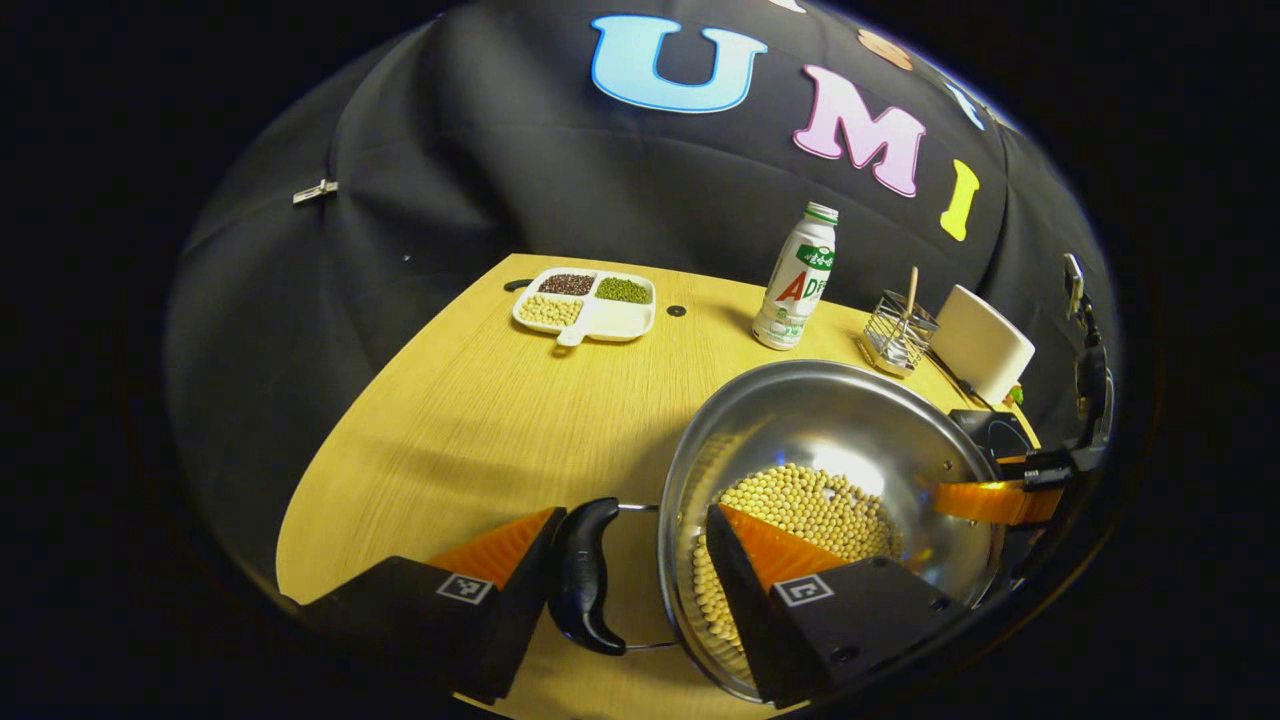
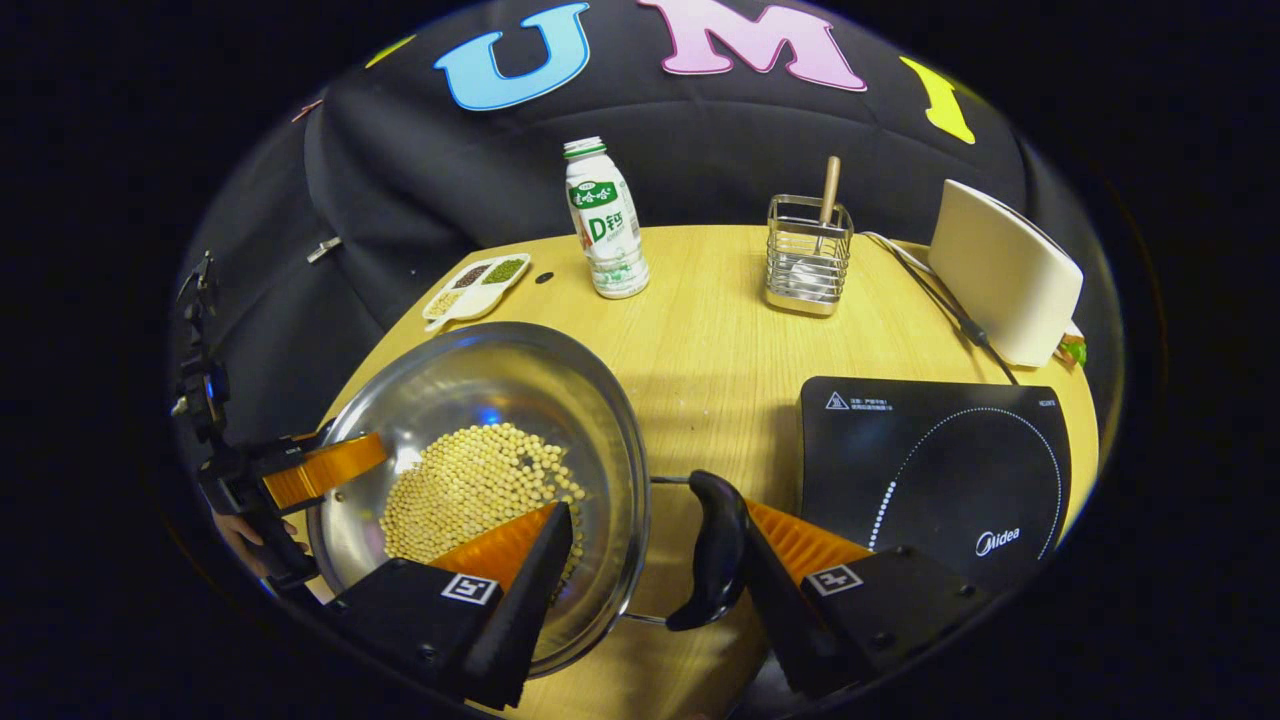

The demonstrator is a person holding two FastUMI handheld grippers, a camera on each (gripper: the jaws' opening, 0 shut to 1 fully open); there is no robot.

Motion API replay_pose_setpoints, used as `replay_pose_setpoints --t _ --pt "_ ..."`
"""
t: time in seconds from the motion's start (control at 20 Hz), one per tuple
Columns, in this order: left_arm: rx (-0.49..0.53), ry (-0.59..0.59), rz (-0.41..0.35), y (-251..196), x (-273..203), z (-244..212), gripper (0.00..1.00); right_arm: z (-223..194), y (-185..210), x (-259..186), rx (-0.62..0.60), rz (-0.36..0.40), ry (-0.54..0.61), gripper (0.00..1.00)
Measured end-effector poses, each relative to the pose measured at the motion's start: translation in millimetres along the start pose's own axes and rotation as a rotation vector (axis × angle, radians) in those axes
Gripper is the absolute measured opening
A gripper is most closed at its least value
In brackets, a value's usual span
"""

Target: First push the handle of the pot to place it horizontally, then grasp the pot with both hands and set it on the induction cooktop.

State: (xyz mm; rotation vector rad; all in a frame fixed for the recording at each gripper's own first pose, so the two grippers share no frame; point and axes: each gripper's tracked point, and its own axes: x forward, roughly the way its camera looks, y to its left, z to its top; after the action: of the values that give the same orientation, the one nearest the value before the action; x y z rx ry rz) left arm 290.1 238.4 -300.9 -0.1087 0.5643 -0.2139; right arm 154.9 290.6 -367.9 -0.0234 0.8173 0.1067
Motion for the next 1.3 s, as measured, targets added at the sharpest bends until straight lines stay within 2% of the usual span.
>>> replay_pose_setpoints --t 0.05,0.1,0.2,0.3,0.35,0.4,0.45,0.5,0.55,0.8,0.85,0.95,1.0,1.3 --pt "0.003 0.014 -0.002 2.0 1.9 -3.5 0.83 -1.6 -2.0 2.3 -0.005 -0.018 0.004 0.94" --pt "0.000 0.028 -0.005 1.9 2.3 -6.4 0.80 -3.6 -4.3 2.8 -0.003 -0.029 0.012 0.86" --pt "-0.012 0.036 -0.012 6.0 3.3 -10.2 0.71 -6.2 -3.7 6.3 0.009 -0.033 0.028 0.75" --pt "-0.027 0.034 -0.026 7.4 1.8 -10.2 0.69 -6.8 -6.1 8.0 0.001 -0.050 0.027 0.75" --pt "-0.026 0.041 -0.030 9.2 1.6 -12.2 0.69 -6.1 -5.7 9.5 0.011 -0.048 0.031 0.67" --pt "-0.022 0.049 -0.030 9.2 1.6 -13.7 0.69 -7.1 -4.4 8.5 0.015 -0.049 0.033 0.64" --pt "-0.017 0.056 -0.027 8.9 2.4 -14.6 0.69 -6.9 -3.8 8.6 0.013 -0.053 0.037 0.68" --pt "-0.014 0.061 -0.021 9.8 1.8 -13.9 0.69 -5.8 -4.6 7.7 0.010 -0.060 0.041 0.64" --pt "-0.013 0.068 -0.013 10.1 2.2 -14.2 0.68 -7.6 -4.6 9.0 0.008 -0.065 0.052 0.68" --pt "-0.021 0.081 0.000 10.1 1.2 -14.8 0.65 -7.6 -4.1 9.0 -0.015 -0.061 0.052 0.65" --pt "-0.021 0.082 0.005 10.2 0.5 -15.2 0.64 -7.4 -4.4 9.4 -0.013 -0.065 0.053 0.61" --pt "-0.006 0.096 0.021 10.7 -2.3 -17.0 0.64 -8.6 -5.8 7.3 -0.007 -0.084 0.068 0.65" --pt "-0.006 0.099 0.024 11.4 -3.3 -16.8 0.64 -9.7 -4.9 9.5 0.004 -0.086 0.071 0.61" --pt "-0.015 0.099 0.023 7.4 -24.6 -11.4 0.63 -5.9 -0.3 -13.0 0.003 -0.072 0.062 0.61"
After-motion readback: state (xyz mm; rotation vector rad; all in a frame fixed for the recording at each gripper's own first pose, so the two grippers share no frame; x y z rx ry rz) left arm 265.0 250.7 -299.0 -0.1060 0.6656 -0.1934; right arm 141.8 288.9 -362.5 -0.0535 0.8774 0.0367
